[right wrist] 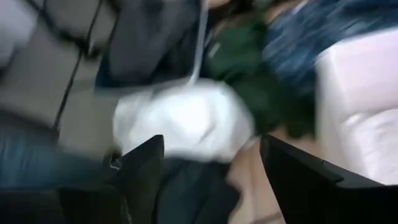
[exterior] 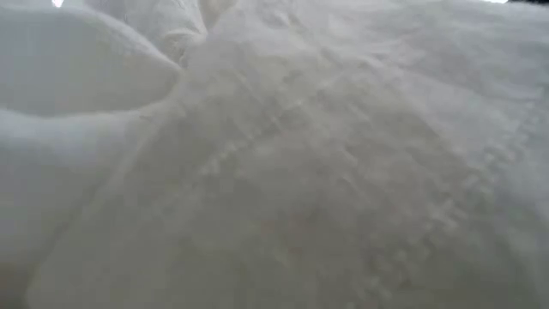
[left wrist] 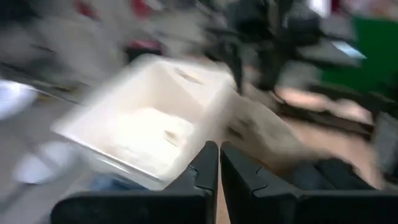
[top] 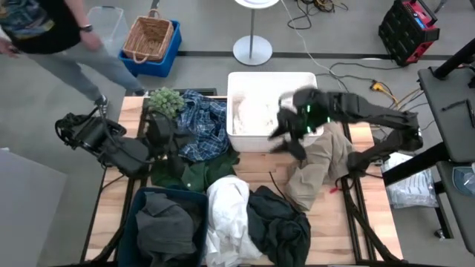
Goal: Sort clothes
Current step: Put the dark gray shorts in the blue bin
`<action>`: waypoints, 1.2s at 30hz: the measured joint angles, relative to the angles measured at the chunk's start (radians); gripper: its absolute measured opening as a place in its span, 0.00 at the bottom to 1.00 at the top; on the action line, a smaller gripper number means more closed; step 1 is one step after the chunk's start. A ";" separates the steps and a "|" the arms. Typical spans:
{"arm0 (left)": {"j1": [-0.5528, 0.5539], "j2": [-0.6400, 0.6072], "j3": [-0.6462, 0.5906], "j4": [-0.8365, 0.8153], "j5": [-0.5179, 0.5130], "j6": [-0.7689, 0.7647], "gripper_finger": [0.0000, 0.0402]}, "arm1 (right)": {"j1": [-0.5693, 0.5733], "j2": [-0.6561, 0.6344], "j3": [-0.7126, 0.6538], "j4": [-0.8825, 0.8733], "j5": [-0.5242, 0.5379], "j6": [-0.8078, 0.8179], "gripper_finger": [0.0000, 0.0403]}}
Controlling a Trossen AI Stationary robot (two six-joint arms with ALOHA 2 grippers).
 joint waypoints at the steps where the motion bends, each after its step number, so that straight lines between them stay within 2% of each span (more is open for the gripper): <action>1: 0.002 0.000 -0.005 -0.002 0.066 0.000 0.00 | 0.042 0.000 -0.008 -0.011 0.024 -0.006 0.62; 4: 0.002 0.001 -0.037 -0.002 0.184 -0.005 0.00 | 0.150 0.011 -0.034 -0.011 0.146 -0.011 0.60; 7: 0.002 0.001 -0.081 -0.004 0.201 -0.004 0.00 | 0.227 0.048 -0.062 0.044 0.254 -0.012 0.60; 9: 0.003 0.001 -0.109 -0.005 0.201 -0.005 0.00 | 0.252 0.084 -0.077 0.118 0.288 0.012 0.61; 13: 0.003 0.001 -0.162 0.006 0.194 -0.024 0.00 | 0.271 0.169 -0.079 0.223 0.297 0.031 0.66; 17: 0.002 0.000 -0.192 0.012 0.194 -0.057 0.00 | 0.285 0.246 -0.079 0.217 0.296 0.021 0.71; 25: 0.002 -0.001 -0.257 0.012 0.252 -0.095 0.00 | 0.355 0.354 -0.084 -0.039 0.214 0.054 0.76; 29: 0.002 -0.002 -0.291 0.012 0.253 -0.110 0.00 | 0.398 0.375 -0.109 -0.089 0.166 0.080 0.76; 36: 0.002 -0.003 -0.324 0.013 0.281 -0.144 0.00 | 0.442 0.344 -0.259 -0.059 0.165 0.179 0.73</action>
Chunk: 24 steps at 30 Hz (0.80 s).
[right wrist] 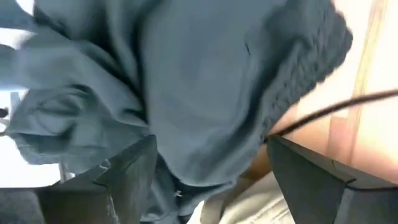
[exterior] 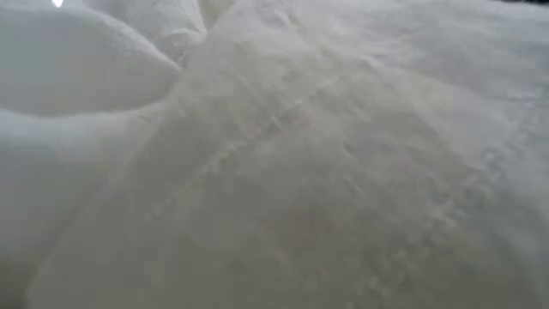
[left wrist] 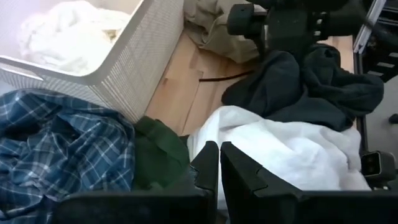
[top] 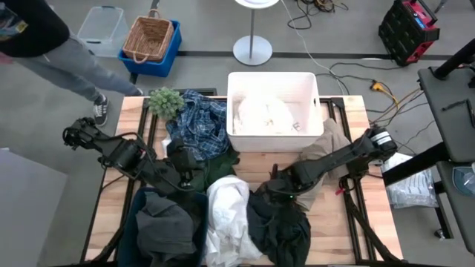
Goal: Sort clothes
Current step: Put the dark gray shorts in the blue bin
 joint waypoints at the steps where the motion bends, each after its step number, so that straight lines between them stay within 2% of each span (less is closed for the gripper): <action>1: 0.000 0.000 -0.001 0.001 0.000 -0.003 0.00 | 0.002 -0.003 -0.025 0.016 0.000 0.013 0.73; 9: 0.000 0.000 0.000 0.067 0.003 0.022 0.00 | 0.007 0.005 -0.200 0.301 0.008 0.036 0.66; 11: 0.000 0.000 0.000 0.093 0.003 0.040 0.00 | 0.007 0.008 -0.248 0.405 0.009 0.037 0.59; 13: 0.000 0.000 0.000 0.124 -0.005 0.054 0.00 | 0.006 0.008 -0.288 0.493 0.009 0.047 0.48; 17: 0.000 0.006 0.001 0.155 -0.041 0.067 0.00 | 0.006 0.008 -0.339 0.575 0.033 0.066 0.15; 18: 0.000 0.007 0.001 0.154 -0.051 0.066 0.00 | 0.008 0.006 -0.343 0.580 0.053 0.070 0.09; 24: 0.000 0.007 0.001 0.221 -0.061 0.079 0.02 | 0.018 -0.087 -0.308 0.557 0.199 0.103 0.04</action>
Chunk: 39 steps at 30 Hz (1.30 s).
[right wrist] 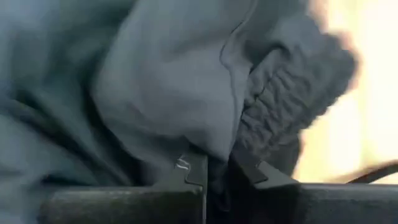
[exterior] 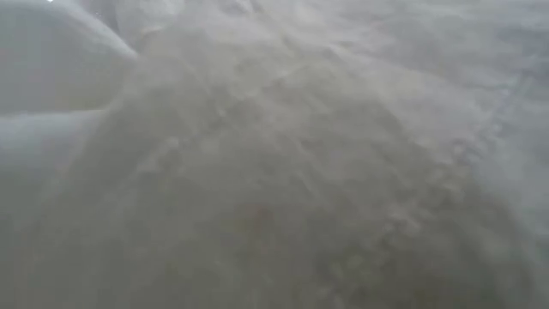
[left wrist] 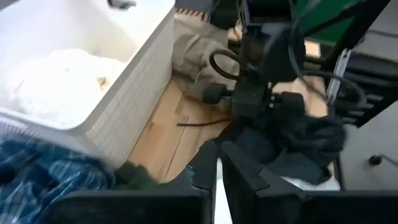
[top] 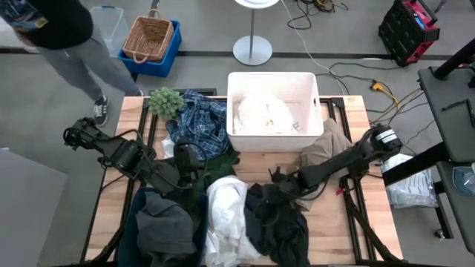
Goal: Sort clothes
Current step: Put the dark gray shorts in the blue bin
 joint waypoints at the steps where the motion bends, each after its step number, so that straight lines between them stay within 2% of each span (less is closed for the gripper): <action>1: 0.000 0.000 0.000 0.025 0.000 0.013 0.04 | 0.000 -0.028 0.018 -0.014 0.032 -0.005 0.04; 5: 0.018 0.001 0.000 0.121 -0.003 0.074 0.11 | -0.008 -0.130 0.105 -0.094 0.171 -0.088 0.04; 9: 0.051 0.001 0.000 0.215 -0.003 0.121 0.22 | -0.038 -0.203 0.215 -0.081 0.256 -0.191 0.04; 14: 0.089 0.005 -0.008 0.344 0.009 0.185 0.42 | -0.075 -0.204 0.356 -0.043 0.273 -0.329 0.04; 19: 0.103 0.027 -0.010 0.423 0.078 0.235 0.63 | -0.107 -0.158 0.495 -0.024 0.285 -0.443 0.04; 22: 0.108 0.047 -0.010 0.436 0.133 0.235 0.71 | -0.125 -0.118 0.558 -0.032 0.286 -0.480 0.04; 26: 0.118 0.069 -0.011 0.438 0.133 0.227 0.77 | -0.135 -0.065 0.633 -0.061 0.286 -0.514 0.04; 30: 0.132 0.073 -0.010 0.437 0.118 0.210 0.76 | -0.136 -0.006 0.714 -0.099 0.291 -0.536 0.04; 33: 0.134 0.070 -0.010 0.424 0.109 0.208 0.66 | -0.136 0.030 0.772 -0.152 0.291 -0.532 0.04; 36: 0.134 0.059 -0.010 0.406 0.106 0.199 0.46 | -0.135 0.057 0.821 -0.179 0.287 -0.541 0.04; 39: 0.134 0.054 -0.010 0.370 0.104 0.186 0.20 | -0.135 0.079 0.858 -0.192 0.280 -0.554 0.04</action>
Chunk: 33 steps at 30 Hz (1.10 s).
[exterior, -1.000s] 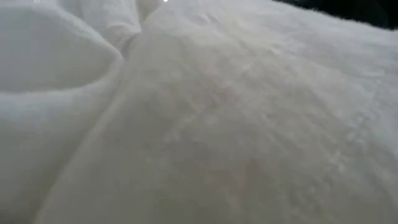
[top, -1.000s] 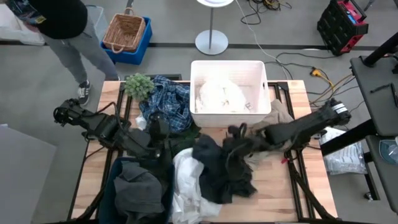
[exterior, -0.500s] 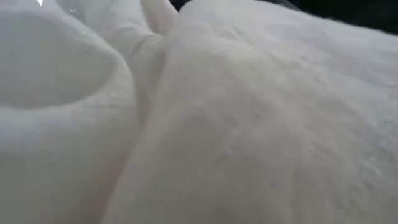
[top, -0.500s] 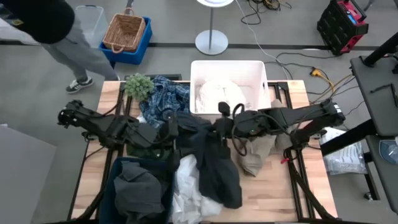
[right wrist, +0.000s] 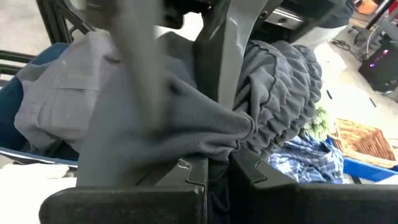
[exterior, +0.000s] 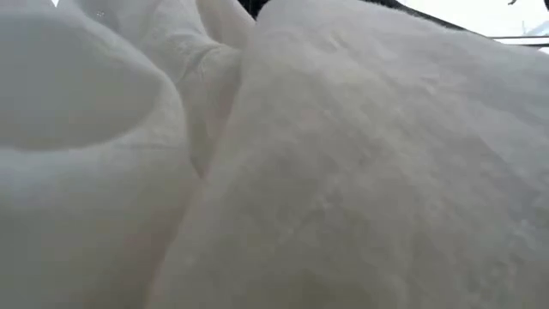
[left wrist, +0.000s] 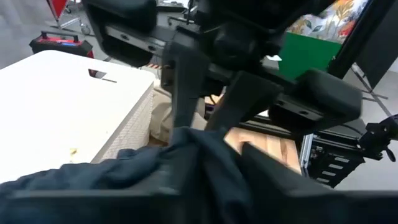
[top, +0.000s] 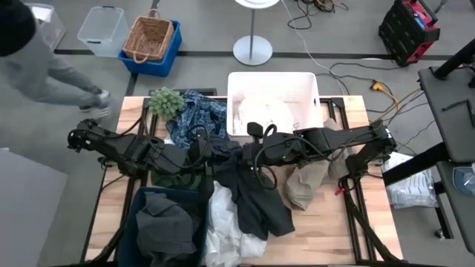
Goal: Sort clothes
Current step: Put the dark gray shorts in the blue bin
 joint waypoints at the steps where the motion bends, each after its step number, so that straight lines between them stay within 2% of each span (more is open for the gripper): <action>1: 0.000 0.000 0.000 -0.008 0.001 -0.001 0.11 | 0.000 0.007 0.011 -0.003 -0.001 0.000 0.04; 2: -0.001 -0.002 0.000 -0.011 0.002 -0.002 0.06 | 0.000 0.010 0.021 -0.008 -0.002 0.000 0.04; 5: -0.012 -0.009 0.003 0.004 -0.006 -0.001 0.02 | 0.000 0.016 0.052 -0.034 -0.006 0.009 0.06; 9: -0.044 -0.013 0.066 -0.025 -0.053 0.033 0.00 | -0.001 0.011 0.073 -0.022 -0.006 0.079 0.19; 15: -0.138 -0.013 0.292 -0.121 -0.169 0.149 0.00 | -0.003 -0.019 0.138 -0.009 -0.029 0.098 0.40; 20: -0.229 0.005 0.489 -0.215 -0.185 0.197 0.00 | -0.002 -0.045 0.182 -0.027 -0.032 0.097 0.52; 28: -0.390 0.062 0.789 -0.224 -0.186 0.256 0.00 | -0.014 -0.108 0.210 -0.120 -0.024 0.094 0.62; 33: -0.462 0.023 0.752 -0.067 -0.176 0.247 0.00 | -0.043 -0.108 0.207 -0.202 -0.015 0.126 0.63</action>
